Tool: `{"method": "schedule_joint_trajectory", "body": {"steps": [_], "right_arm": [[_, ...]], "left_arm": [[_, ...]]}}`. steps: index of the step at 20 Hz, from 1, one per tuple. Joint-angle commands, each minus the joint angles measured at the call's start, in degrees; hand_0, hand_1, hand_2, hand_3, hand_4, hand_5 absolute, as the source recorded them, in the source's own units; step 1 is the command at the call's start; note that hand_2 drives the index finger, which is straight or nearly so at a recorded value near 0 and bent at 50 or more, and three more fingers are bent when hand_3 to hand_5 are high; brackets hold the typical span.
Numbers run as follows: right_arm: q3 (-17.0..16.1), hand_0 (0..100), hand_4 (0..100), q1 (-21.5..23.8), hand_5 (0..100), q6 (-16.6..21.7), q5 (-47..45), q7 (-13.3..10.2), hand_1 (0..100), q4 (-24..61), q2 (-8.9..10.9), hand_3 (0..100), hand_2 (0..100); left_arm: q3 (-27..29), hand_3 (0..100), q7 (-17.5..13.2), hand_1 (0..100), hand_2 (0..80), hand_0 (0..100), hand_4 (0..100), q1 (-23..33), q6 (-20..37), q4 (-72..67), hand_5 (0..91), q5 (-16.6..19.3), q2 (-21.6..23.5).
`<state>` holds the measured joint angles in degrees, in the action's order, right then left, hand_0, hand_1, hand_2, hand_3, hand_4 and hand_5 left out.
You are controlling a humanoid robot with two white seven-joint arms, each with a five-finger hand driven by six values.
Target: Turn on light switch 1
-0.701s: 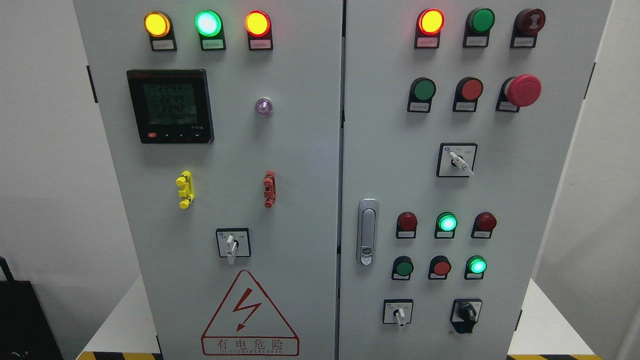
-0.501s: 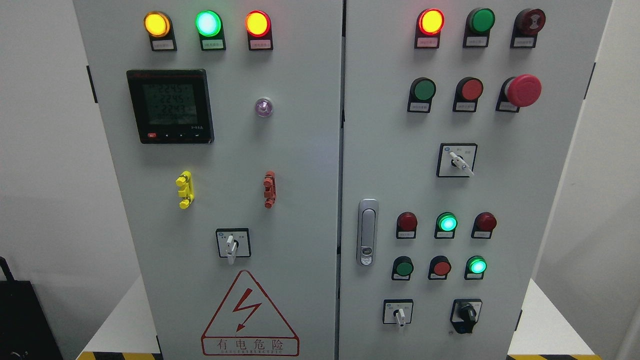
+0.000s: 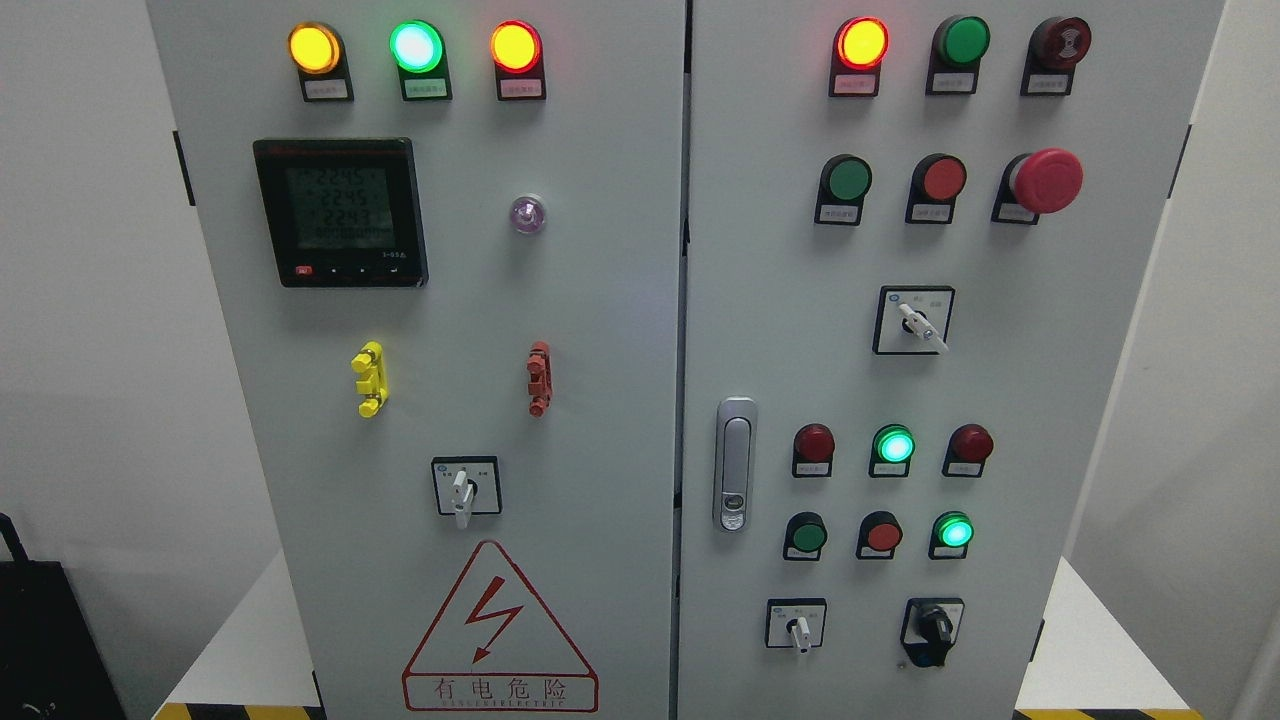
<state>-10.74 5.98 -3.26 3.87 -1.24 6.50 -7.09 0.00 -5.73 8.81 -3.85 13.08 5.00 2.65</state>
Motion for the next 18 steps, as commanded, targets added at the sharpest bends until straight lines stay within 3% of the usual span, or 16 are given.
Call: {"method": "schedule_joint_trajectory", "body": {"steps": [1,5,9,14,18], "right_arm": [[-0.07,0,0,0.0,0,0.0,0.0,0.01,0,0.0,-0.03,0,0],[-0.07,0,0,0.0,0,0.0,0.0,0.01,0,0.0,-0.03,0,0],[0.02,0,0,0.0,0,0.0,0.0,0.01,0,0.0,-0.03,0,0],[0.02,0,0,0.0,0,0.0,0.0,0.01,0,0.0,-0.03,0,0],[0.02,0,0,0.0,0,0.0,0.0,0.01,0,0.0,0.06,0,0]], "left_arm": [[1.94,3,1.59,0,0.0,24,11,4.55,0.85,16.17,0.0,-0.08,-0.01],[5.35,5,1.86,0,0.0,24,15,6.83,6.29,23.11,0.0,-0.08,-0.45],[6.94,18,1.86,0,1.4,24,29,11.58,10.35,36.19,0.0,0.01,-0.37],[8.62,24,1.77,0,6.7,28,34,13.61,16.14,52.02,0.0,0.1,-0.54],[8.7,25,1.51,0,0.0,29,36,13.87,17.3,64.58,3.5,0.19,-0.45]]}}
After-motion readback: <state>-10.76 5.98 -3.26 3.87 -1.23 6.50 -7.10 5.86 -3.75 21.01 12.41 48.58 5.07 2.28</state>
